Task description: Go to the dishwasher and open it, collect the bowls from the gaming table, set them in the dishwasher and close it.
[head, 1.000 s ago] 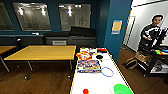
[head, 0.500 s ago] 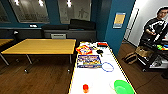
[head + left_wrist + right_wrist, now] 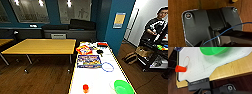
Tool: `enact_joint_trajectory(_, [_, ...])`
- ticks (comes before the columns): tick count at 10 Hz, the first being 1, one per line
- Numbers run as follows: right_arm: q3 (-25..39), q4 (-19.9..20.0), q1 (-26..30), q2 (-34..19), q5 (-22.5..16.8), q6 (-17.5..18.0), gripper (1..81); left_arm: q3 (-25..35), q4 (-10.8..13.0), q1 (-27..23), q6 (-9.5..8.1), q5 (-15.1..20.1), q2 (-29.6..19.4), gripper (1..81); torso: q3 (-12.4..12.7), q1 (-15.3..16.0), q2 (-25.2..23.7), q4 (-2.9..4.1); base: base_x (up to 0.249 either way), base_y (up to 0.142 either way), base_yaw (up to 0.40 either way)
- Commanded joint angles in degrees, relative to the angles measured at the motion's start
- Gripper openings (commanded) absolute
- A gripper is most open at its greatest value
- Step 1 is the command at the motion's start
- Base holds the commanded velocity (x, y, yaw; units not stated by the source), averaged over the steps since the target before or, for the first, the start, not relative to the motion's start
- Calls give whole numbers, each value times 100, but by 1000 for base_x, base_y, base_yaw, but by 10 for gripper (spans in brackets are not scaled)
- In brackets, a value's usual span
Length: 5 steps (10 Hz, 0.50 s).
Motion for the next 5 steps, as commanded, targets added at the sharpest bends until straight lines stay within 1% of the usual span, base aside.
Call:
enact_joint_trajectory(1, [-706, 709, 1069, -286, -848, 49, 811, 873, 28, -61, -2, -13, -536, 811, 0, 0, 0, 0, 0, 0, 0])
enact_joint_trajectory(2, [-1022, 1016, 1227, -198, -936, 128, 811, 955, 1, -70, -3, -13, -581, 811, 0, 0, 0, 0, 0, 0, 0])
enact_joint_trajectory(3, [-1280, 1203, 1438, -136, -1086, 173, 811, 937, -8, -61, -3, -13, -573, 811, 0, 0, 0, 0, 0, 0, 0])
enact_joint_trajectory(4, [-1559, 1351, 1675, -66, -1348, 190, 811, 928, -17, -70, -3, -13, -573, 811, -2, 0, 0, 0, 0, 0, 0])
enact_joint_trajectory(5, [-1737, 1458, 1860, -4, -1447, 208, 811, 920, -17, -69, -3, -13, -573, 811, -2, 0, 0, 0, 0, 0, 0])
